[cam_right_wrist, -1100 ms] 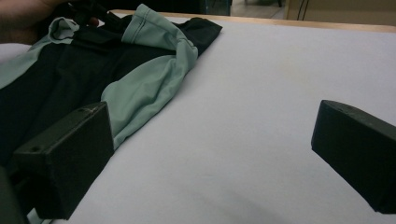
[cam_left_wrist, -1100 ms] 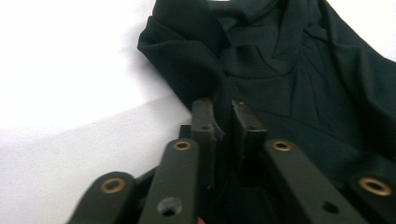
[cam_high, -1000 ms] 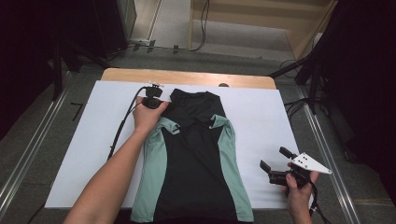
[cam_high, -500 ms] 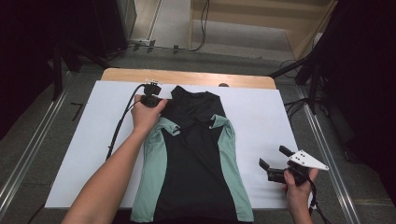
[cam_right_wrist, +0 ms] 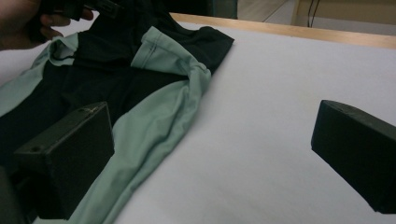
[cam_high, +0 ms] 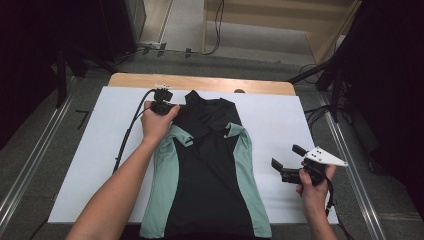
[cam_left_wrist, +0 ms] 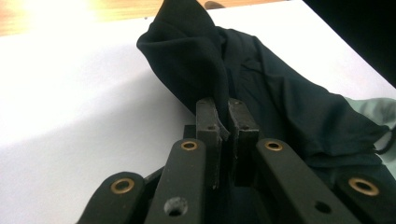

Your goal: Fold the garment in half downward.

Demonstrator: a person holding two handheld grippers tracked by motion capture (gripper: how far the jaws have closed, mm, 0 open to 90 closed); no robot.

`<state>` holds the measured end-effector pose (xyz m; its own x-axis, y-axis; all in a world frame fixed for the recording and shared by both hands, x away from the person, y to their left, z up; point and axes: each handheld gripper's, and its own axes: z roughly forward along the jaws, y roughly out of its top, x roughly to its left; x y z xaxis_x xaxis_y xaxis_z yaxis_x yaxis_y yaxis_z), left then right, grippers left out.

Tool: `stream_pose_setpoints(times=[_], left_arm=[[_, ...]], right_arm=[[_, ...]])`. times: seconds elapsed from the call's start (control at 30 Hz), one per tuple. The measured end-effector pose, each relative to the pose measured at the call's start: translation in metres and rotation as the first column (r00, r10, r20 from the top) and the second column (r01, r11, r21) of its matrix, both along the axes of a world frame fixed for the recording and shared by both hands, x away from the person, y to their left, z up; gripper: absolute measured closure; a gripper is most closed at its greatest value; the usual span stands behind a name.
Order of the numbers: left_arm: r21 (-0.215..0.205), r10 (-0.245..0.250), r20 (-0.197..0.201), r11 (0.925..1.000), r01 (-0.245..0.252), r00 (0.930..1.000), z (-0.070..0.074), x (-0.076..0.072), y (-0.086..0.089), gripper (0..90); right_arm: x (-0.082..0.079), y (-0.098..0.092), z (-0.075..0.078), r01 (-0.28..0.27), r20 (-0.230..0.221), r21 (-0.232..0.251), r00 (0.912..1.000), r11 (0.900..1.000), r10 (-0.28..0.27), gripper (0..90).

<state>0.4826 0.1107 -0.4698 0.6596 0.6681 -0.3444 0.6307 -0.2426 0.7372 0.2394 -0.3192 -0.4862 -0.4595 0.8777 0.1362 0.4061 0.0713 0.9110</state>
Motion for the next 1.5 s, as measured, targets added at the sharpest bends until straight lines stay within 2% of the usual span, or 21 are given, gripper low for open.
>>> stream_pose_setpoints(times=[0.17, 0.33, 0.7, 0.77, 0.83, 1.03, 1.13, 1.2, 1.33, 1.43, 1.5], left_arm=[[-0.018, -0.011, 0.011, 0.9998, 0.011, 0.9999, 0.003, -0.004, -0.001, 85.4], [-0.009, -0.026, 0.031, 0.9996, 0.026, 0.9992, 0.007, -0.008, -0.002, 85.4], [-0.025, -0.041, 0.042, 0.9988, 0.042, 0.9983, 0.011, -0.012, -0.005, 85.3], [-0.024, -0.043, 0.044, 0.9987, 0.044, 0.9981, 0.012, -0.012, -0.006, 85.3], [-0.025, -0.045, 0.044, 0.9987, 0.046, 0.998, 0.012, -0.013, -0.006, 85.3], [-0.031, -0.046, 0.049, 0.9984, 0.048, 0.9977, 0.012, -0.014, -0.007, 85.4], [-0.031, -0.044, 0.048, 0.9985, 0.045, 0.9979, 0.011, -0.013, -0.006, 85.3], [-0.028, -0.045, 0.049, 0.9985, 0.046, 0.9978, 0.011, -0.013, -0.006, 85.3], [-0.031, -0.047, 0.051, 0.9984, 0.048, 0.9976, 0.011, -0.015, -0.006, 85.3], [-0.034, -0.045, 0.055, 0.9983, 0.047, 0.9975, 0.011, -0.015, -0.006, 85.3], [-0.037, -0.045, 0.054, 0.9982, 0.047, 0.9975, 0.01, -0.016, -0.006, 85.3]], right_arm=[[0.016, 0.01, 0.009, -0.008, -0.011, 0.006, 0.9999, 1.0, 0.008, 0.0], [0.034, 0.018, 0.016, -0.028, -0.032, 0.019, 0.9991, 0.999, 0.028, 0.0], [0.082, 0.035, 0.037, -0.054, -0.054, 0.036, 0.997, 0.998, 0.056, 0.0], [0.091, 0.038, 0.038, -0.058, -0.067, 0.048, 0.9959, 0.997, 0.062, 0.0], [0.1, 0.041, 0.036, -0.048, -0.079, 0.056, 0.9955, 0.997, 0.053, 4.5], [0.127, 0.051, 0.029, -0.048, -0.136, 0.053, 0.9892, 0.997, 0.055, 6.8], [0.137, 0.056, 0.026, -0.046, -0.159, 0.075, 0.9857, 0.996, 0.058, 7.2], [0.143, 0.059, 0.025, -0.039, -0.166, 0.082, 0.9848, 0.996, 0.052, 11.4], [0.155, 0.065, 0.021, -0.036, -0.191, 0.083, 0.9802, 0.996, 0.051, 14.5], [0.163, 0.068, 0.018, -0.005, -0.21, 0.068, 0.9775, 0.998, 0.019, 18.2], [0.168, 0.068, 0.016, 0.002, -0.214, 0.079, 0.9768, 0.997, 0.015, 19.6]])
